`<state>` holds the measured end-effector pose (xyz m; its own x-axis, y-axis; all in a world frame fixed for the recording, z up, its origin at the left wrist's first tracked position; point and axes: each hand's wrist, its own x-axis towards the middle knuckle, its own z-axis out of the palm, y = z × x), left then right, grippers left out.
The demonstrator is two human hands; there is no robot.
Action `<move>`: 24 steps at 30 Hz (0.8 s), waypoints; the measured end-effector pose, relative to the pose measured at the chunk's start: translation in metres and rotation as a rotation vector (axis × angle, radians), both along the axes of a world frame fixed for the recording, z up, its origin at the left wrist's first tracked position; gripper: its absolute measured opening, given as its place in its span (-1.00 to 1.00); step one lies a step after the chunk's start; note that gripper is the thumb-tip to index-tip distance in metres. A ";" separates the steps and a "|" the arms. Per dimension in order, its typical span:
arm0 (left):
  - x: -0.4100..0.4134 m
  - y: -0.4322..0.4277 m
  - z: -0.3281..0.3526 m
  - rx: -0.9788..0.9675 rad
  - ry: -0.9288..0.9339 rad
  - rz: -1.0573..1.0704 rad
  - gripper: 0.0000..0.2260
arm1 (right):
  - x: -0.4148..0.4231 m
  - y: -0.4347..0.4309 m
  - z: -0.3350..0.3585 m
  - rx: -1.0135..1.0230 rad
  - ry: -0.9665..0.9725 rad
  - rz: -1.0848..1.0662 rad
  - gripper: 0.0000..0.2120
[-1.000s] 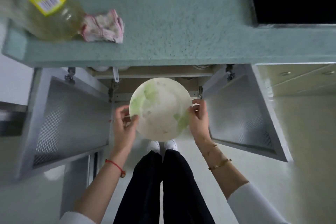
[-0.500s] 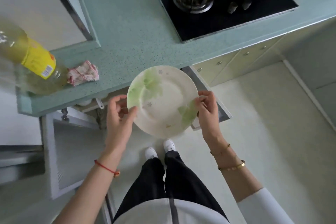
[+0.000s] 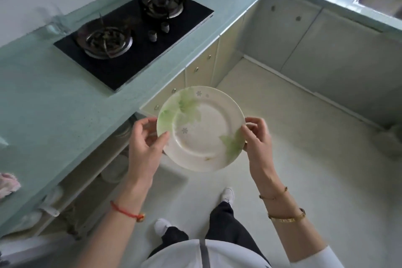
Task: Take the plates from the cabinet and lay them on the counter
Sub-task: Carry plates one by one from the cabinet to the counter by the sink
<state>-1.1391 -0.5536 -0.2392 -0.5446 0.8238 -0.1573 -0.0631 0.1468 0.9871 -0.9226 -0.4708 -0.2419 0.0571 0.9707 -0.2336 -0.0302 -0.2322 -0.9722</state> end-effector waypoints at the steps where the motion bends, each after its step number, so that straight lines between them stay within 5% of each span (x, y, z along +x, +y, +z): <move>1: 0.014 0.014 0.002 -0.005 -0.008 -0.024 -0.67 | 0.016 0.009 0.002 0.008 -0.003 -0.029 -0.89; 13: 0.174 0.190 0.026 -0.032 -0.104 -0.164 -0.74 | 0.183 0.147 0.026 0.058 -0.015 -0.205 -0.84; 24: 0.232 0.359 0.028 -0.027 -0.106 -0.283 -0.74 | 0.242 0.283 0.026 0.077 -0.004 -0.342 -0.88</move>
